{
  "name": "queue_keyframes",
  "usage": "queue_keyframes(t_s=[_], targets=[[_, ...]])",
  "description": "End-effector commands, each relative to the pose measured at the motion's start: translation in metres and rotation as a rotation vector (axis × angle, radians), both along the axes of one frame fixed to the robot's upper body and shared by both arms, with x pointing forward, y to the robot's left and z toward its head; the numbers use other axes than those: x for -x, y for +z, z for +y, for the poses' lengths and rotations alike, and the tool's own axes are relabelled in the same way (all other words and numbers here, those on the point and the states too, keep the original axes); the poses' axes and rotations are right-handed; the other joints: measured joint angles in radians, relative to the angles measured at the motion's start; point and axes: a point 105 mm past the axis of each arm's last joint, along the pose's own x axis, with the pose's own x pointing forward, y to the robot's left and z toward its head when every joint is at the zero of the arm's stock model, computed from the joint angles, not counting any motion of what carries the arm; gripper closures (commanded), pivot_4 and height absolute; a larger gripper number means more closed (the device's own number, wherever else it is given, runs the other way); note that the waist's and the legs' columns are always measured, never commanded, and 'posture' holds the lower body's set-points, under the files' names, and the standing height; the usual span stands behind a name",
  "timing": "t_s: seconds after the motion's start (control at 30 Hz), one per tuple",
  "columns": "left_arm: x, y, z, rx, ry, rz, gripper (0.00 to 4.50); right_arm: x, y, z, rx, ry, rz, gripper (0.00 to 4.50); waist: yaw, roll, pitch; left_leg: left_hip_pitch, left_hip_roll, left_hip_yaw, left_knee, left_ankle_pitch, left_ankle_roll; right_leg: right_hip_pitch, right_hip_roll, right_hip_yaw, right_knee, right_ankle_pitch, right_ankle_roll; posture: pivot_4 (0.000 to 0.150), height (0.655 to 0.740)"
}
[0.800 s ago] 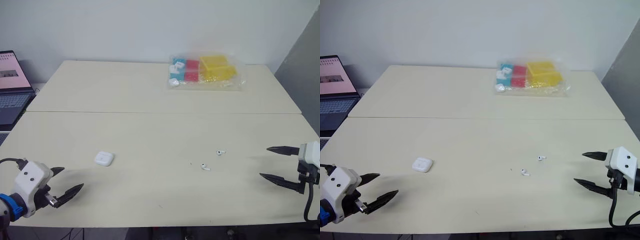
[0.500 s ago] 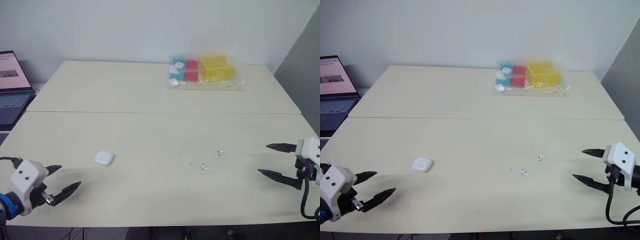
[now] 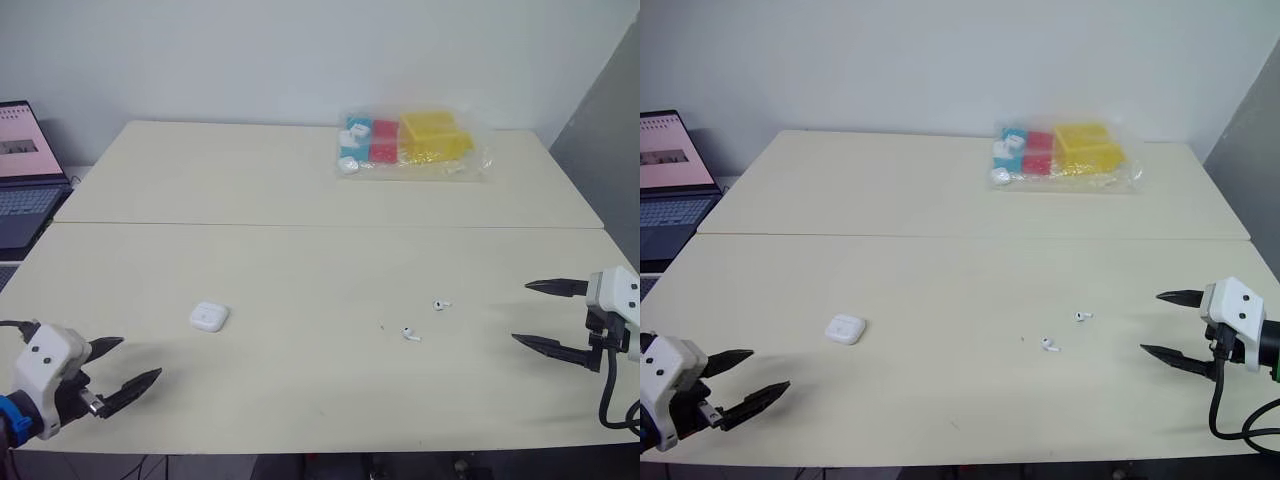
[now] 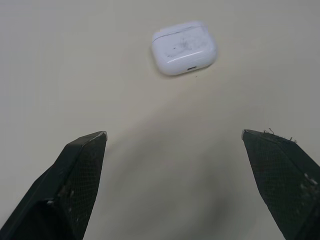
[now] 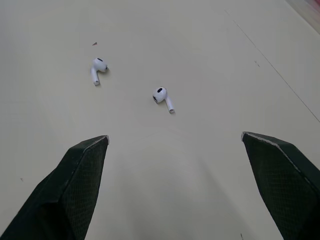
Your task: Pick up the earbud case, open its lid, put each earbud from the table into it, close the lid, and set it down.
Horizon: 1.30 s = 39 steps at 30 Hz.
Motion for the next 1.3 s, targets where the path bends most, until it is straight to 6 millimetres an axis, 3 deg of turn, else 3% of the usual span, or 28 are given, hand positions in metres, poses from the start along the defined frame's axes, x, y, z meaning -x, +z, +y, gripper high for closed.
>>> queue_keyframes(t_s=[0.03, 0.23, 0.4, 0.57, 0.8, 1.3], targets=[[-0.011, 0.005, -0.011, 0.033, 0.041, -0.028, 0.0, 0.003, 0.011, 0.016, -0.005, 0.079, -0.01, 0.04, 0.0, 0.0, 0.0, 0.0, 0.0, 0.0, 0.0, 0.0, 0.0, 0.0, 0.0, 0.0, 0.0, 0.0, 0.0, 0.15, 0.74], [-0.028, 0.0, -0.022, 0.054, 0.092, -0.039, 0.0, 0.005, 0.026, 0.044, -0.063, 0.172, 0.031, 0.04, 0.0, 0.001, 0.0, 0.002, 0.0, -0.001, 0.002, 0.0, 0.0, 0.002, 0.002, 0.0, 0.002, 0.001, 0.002, 0.15, 0.74], [-0.049, -0.011, -0.028, 0.117, 0.187, -0.041, 0.0, 0.001, 0.05, 0.089, -0.162, 0.31, 0.048, 0.04, -0.001, 0.001, 0.0, 0.002, 0.0, -0.001, 0.001, 0.0, 0.0, 0.002, 0.002, 0.001, 0.002, 0.003, 0.004, 0.15, 0.74], [-0.056, -0.022, -0.034, 0.118, 0.205, -0.011, 0.0, 0.002, 0.064, 0.109, -0.173, 0.395, 0.045, 0.04, 0.001, 0.0, -0.001, 0.0, 0.0, -0.002, 0.001, 0.0, 0.0, 0.001, 0.003, 0.0, 0.001, 0.004, 0.006, 0.15, 0.74], [-0.065, -0.032, -0.045, 0.15, 0.204, 0.019, 0.0, 0.004, 0.073, 0.124, -0.17, 0.495, 0.055, 0.04, 0.001, 0.0, -0.001, 0.0, 0.0, -0.002, 0.002, 0.0, 0.0, 0.001, 0.002, 0.0, 0.001, 0.004, 0.006, 0.15, 0.74], [-0.078, -0.039, -0.053, 0.21, 0.25, 0.042, 0.0, 0.004, 0.073, 0.122, -0.146, 0.526, 0.067, 0.04, 0.005, 0.002, -0.002, 0.002, 0.0, -0.002, 0.002, 0.0, 0.0, 0.003, 0.002, -0.001, 0.002, 0.004, 0.007, 0.15, 0.74]])
